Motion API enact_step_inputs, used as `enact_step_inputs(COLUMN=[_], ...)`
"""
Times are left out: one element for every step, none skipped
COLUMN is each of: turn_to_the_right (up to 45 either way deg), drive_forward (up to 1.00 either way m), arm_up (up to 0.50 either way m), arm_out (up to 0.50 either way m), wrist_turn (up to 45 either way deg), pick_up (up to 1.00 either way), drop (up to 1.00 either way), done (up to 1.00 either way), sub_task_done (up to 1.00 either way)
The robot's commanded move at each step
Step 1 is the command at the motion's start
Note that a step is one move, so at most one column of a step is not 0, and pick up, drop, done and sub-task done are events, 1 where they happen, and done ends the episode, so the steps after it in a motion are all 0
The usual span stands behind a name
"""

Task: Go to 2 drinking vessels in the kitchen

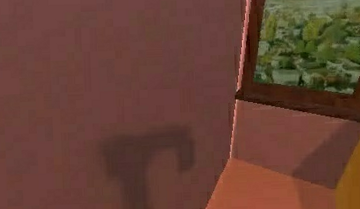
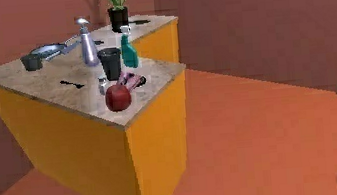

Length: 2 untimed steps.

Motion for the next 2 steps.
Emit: enact_step_inputs(turn_to_the_right=[12.0,0.0], drive_forward=[0.0,0.2], arm_up=[0.0,0.0], arm_out=[0.0,0.0], wrist_turn=[0.0,0.0], pick_up=[0.0,0.0], drop=[0.0,0.0], done=[0.0,0.0], sub_task_done=[0.0,0.0])
